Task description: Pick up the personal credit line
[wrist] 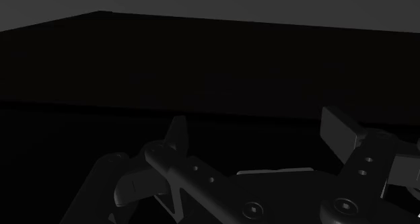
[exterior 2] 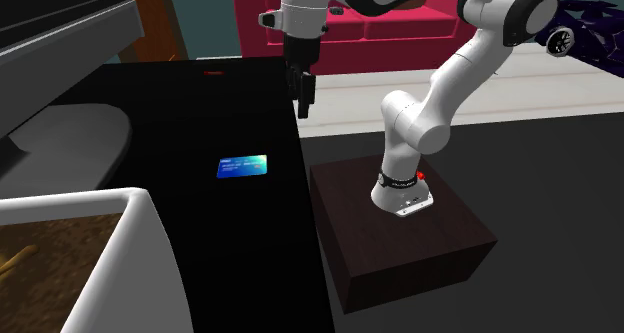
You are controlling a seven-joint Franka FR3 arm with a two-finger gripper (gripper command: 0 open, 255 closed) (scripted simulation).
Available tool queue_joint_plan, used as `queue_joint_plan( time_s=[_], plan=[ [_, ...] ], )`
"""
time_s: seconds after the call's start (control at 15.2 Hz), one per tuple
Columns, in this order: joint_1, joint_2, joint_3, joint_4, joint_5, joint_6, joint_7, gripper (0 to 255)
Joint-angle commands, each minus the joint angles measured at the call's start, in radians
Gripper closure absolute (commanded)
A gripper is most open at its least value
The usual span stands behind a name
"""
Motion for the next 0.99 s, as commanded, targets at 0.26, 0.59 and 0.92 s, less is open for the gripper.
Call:
queue_joint_plan(
  time_s=[0.26, 0.59, 0.92],
  plan=[
    [0.011, 0.138, 0.078, 0.143, 0.044, -0.063, 0.119, 0],
    [0.018, 0.332, 0.164, 0.353, 0.080, -0.147, 0.268, 0],
    [0.030, 0.552, 0.240, 0.602, 0.090, -0.243, 0.426, 0]
  ],
)
